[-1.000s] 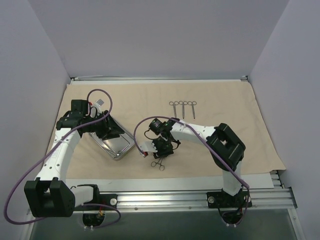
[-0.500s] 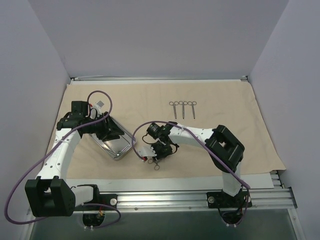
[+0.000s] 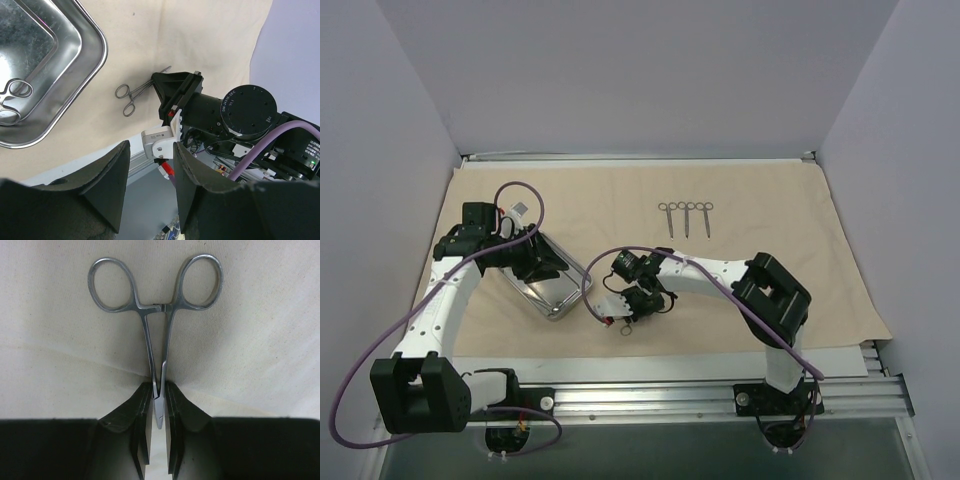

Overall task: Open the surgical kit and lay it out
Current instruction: Pick up the medical item from the surgical kit.

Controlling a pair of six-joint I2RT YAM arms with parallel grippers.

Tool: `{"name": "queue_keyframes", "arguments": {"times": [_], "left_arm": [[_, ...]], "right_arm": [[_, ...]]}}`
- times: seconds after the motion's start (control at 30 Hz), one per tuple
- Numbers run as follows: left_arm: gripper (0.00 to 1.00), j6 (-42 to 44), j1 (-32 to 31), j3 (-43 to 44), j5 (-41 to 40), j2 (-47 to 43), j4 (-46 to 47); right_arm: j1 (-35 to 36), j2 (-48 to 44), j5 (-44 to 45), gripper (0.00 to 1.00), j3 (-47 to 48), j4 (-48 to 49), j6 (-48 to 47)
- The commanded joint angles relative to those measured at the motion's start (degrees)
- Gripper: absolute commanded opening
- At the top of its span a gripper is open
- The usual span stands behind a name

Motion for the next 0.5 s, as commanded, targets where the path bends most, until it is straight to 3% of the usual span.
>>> {"name": "queue_keyframes", "arguments": {"times": [0.0, 0.3, 0.47], "left_arm": [[0.48, 1.56, 0.42, 1.22, 0.51, -0.65, 0.79], [0.48, 2.35, 0.34, 0.87, -0.54, 0.93, 0.52], [0.48, 3.23, 0.34, 1.84, -1.77, 2.42, 0.44]], "right_arm": [[0.37, -2.35, -1.1, 0.0, 0.21, -1.43, 1.69], [-5.6, -8.06, -6.89, 0.0, 3.63, -4.69, 8.19], [-16.56, -8.25, -8.03, 0.0, 3.64, 2.93, 22.06]]}}
